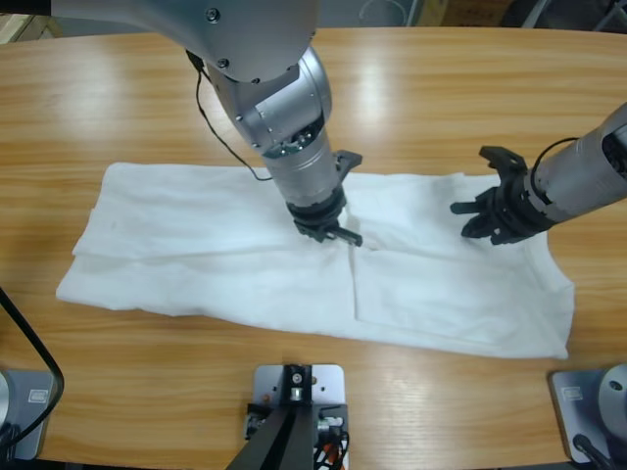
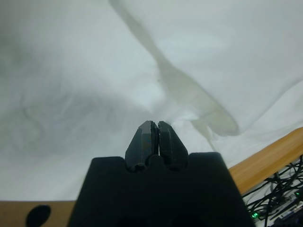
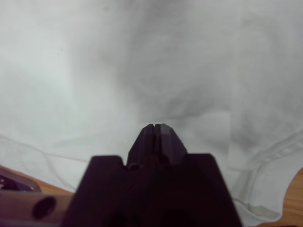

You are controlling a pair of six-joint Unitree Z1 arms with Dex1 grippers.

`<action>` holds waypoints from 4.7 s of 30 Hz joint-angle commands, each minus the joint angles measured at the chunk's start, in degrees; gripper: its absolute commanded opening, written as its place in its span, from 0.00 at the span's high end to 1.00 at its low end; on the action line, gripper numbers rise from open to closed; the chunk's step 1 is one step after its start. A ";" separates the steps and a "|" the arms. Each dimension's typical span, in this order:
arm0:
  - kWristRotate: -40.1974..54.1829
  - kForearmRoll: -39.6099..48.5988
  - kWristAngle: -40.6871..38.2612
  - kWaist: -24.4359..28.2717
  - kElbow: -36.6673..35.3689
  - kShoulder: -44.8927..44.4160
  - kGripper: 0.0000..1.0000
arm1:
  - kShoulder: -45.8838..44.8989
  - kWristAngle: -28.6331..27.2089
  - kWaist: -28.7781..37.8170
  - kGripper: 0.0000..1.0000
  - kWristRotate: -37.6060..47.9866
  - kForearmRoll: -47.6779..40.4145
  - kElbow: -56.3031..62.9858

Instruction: Fold clothes

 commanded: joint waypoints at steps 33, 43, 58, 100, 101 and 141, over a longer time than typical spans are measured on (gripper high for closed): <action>-17.06 -8.52 -3.22 -0.24 3.13 2.55 1.00 | -0.04 0.26 -0.79 1.00 0.16 0.17 1.72; -17.27 -8.85 -3.48 -2.93 3.52 2.92 1.00 | -1.41 0.10 -0.79 1.00 0.14 0.55 1.76; -17.60 -8.84 -0.23 -2.00 10.45 -3.70 1.00 | -0.21 -0.51 -0.79 1.00 0.07 -0.24 1.72; -15.30 -24.96 3.32 12.26 50.52 -19.12 1.00 | 22.27 9.44 12.30 1.00 -2.39 5.65 -26.75; -15.26 -24.96 3.32 12.19 50.56 -19.16 1.00 | 22.81 9.40 12.30 1.00 -2.39 5.65 -26.89; -15.47 -26.36 3.15 10.94 50.56 -17.77 1.00 | 21.16 3.34 12.81 0.00 -5.82 8.01 -29.74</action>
